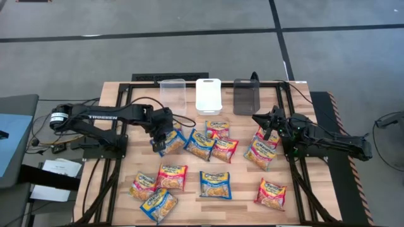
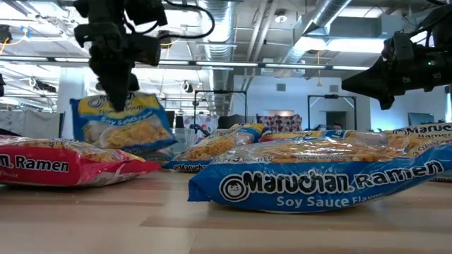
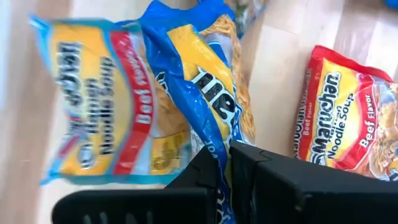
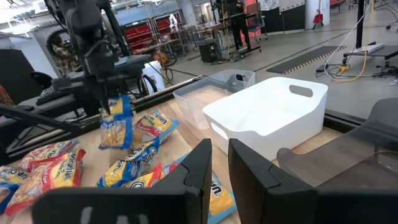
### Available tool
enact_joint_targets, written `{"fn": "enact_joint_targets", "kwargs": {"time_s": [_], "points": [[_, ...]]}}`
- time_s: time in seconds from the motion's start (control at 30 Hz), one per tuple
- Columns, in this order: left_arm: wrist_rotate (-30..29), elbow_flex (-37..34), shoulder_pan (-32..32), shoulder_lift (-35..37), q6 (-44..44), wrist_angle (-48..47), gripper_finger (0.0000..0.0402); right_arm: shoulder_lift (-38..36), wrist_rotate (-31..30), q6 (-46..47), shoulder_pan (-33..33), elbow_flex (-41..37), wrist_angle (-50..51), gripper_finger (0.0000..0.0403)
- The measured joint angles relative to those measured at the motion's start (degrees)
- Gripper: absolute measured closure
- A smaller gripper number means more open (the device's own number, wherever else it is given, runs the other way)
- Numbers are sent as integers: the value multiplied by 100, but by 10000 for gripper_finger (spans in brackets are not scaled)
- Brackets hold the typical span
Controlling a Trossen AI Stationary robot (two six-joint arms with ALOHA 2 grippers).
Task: Sort Maruchan noodles
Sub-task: Put the blue noodle pack into the transparent bin
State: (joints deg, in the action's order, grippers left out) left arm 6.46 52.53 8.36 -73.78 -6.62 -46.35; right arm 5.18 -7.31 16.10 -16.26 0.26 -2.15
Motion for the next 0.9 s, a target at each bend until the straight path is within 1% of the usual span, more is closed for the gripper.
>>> {"fn": "enact_joint_targets", "kwargs": {"time_s": [0.2,0.33,0.5,0.73,0.8,0.9], "points": [[-392,549,0,2,343,-228,401,1,0,0,1,-1,0,322],[-927,997,5,4,692,-416,401,1,-1,0,-1,0,0,322],[-1746,1576,117,4,1234,-586,401,0,0,-1,0,0,0,322],[-2963,2154,673,7,2338,-501,401,0,-2,0,0,0,0,322],[-3165,2240,929,-1,2679,-423,401,-1,-2,0,0,-1,0,322],[-3252,2272,1352,-11,3217,-171,401,1,-1,0,0,0,0,322]]}}
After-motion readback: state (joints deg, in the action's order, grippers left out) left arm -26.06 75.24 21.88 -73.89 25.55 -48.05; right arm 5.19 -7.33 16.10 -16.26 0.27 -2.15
